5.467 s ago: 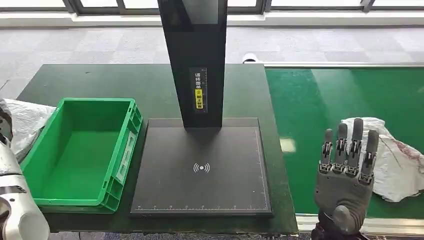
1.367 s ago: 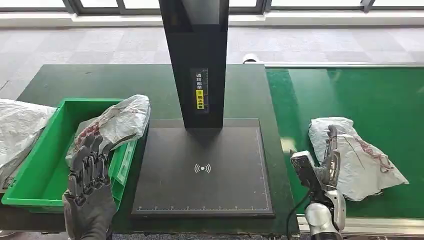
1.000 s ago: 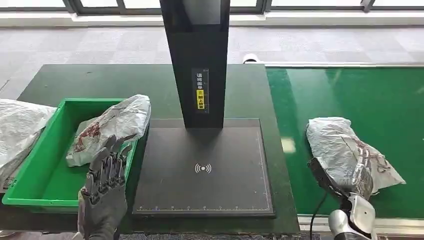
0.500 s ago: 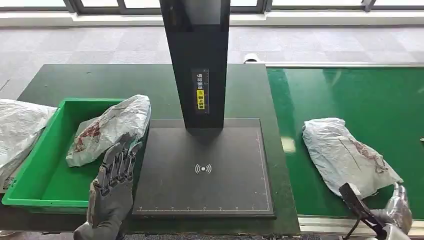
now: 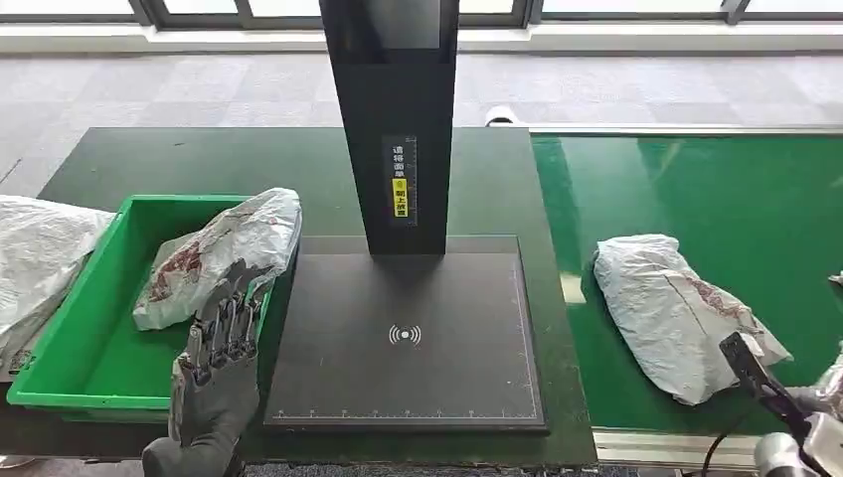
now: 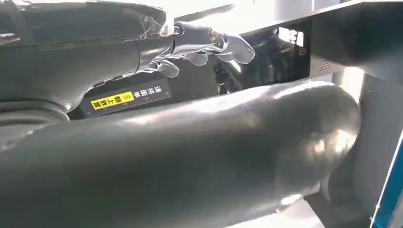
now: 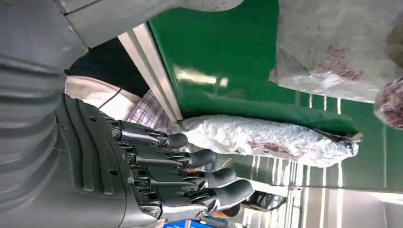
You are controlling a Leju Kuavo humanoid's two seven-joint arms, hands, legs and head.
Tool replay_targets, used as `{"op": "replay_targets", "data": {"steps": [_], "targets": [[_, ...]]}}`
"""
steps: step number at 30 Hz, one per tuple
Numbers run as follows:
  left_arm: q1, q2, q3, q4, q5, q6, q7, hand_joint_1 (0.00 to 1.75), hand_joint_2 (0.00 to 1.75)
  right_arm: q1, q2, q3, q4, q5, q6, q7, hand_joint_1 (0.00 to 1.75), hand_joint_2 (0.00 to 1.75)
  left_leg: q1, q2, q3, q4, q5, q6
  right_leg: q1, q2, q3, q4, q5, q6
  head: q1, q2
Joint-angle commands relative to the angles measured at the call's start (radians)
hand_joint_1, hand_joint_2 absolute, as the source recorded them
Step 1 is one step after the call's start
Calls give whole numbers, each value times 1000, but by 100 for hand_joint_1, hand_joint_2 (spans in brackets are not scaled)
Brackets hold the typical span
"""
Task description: Moved the parcel from conveyor to table for the left to box.
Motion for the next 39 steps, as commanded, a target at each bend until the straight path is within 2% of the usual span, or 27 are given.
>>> {"op": "replay_targets", "data": {"steps": [1,4,5,10,12,15,17,18,19,20,23,24,27,30,31,35,39], "targets": [[-7,24,9,50,-3,4,3,0,0,-69,0,1,126,2,-2,-1,0,175,0,2,1,-2,0,0,0,2,1,-2,1,-1,0,0],[-7,24,9,50,-3,4,3,0,0,-69,0,1,126,2,-2,-1,0,175,0,2,1,-2,1,0,0,2,1,-2,1,-1,0,0],[-5,28,5,53,-7,21,3,0,0,-93,6,5,173,1,-9,-16,0,175,0,2,0,-1,0,0,0,2,0,-1,1,-1,0,0],[10,49,-4,37,-2,26,3,0,0,-87,67,43,214,35,-222,6,0,175,1,5,0,-2,0,0,1,5,1,-3,2,-1,0,0],[6,47,2,42,1,17,3,0,0,-41,84,38,108,26,-223,-11,0,175,2,5,-3,-5,2,-1,2,4,2,-6,4,-2,0,0],[-5,40,18,63,13,-7,3,0,0,-59,93,46,142,14,-223,-51,0,175,1,0,1,-2,0,0,1,0,1,-2,0,-1,0,0],[-27,32,22,89,8,-39,3,0,0,-59,101,48,147,4,-223,-53,0,175,1,2,2,-5,2,-1,1,1,2,-5,2,-2,0,0],[-42,23,26,104,-4,-36,3,0,0,-61,110,44,149,-22,-223,-95,0,175,1,4,2,-5,2,-1,2,3,1,-5,3,-2,0,0],[-49,19,27,111,-10,-34,3,0,0,-73,122,44,163,-37,-217,-117,0,175,0,1,0,-1,1,0,1,0,1,-1,1,-1,0,0],[-51,18,27,113,-11,-33,3,0,0,-82,133,50,167,-36,-214,-119,0,175,1,3,1,-4,2,-1,1,2,1,-4,3,-2,0,0],[-53,15,30,112,-13,-38,3,0,0,-117,200,50,180,-101,-179,-203,0,175,1,3,0,-2,1,-1,1,3,0,-2,2,-1,0,0],[-57,12,35,115,-12,-42,3,0,0,-123,225,49,180,-134,-157,-246,0,175,2,8,0,-3,2,-1,2,7,-1,-4,4,-2,0,0],[-66,-6,41,116,-29,-32,3,0,0,-139,298,81,172,-167,-125,-292,0,175,2,7,-2,-2,1,-1,2,6,-1,-2,3,-2,0,0],[-63,-9,29,111,-37,-2,3,0,0,-166,327,123,194,-154,-76,-257,0,175,2,7,-1,-2,2,-2,2,7,-2,-2,3,-2,0,0],[-63,-6,23,109,-33,10,3,0,0,-174,327,141,209,-142,-38,-224,0,175,2,10,1,-4,2,-2,2,9,-2,-3,4,-3,0,0],[-68,-1,11,112,-26,30,3,0,0,-179,314,158,241,-130,35,-155,0,175,2,4,0,-2,3,-2,2,4,-1,-1,2,-2,0,0],[-52,7,2,98,-21,59,3,0,0,-202,306,166,271,-129,98,-131,0,175,2,5,0,-3,3,-2,2,5,-2,-2,4,-2,0,0]]}}
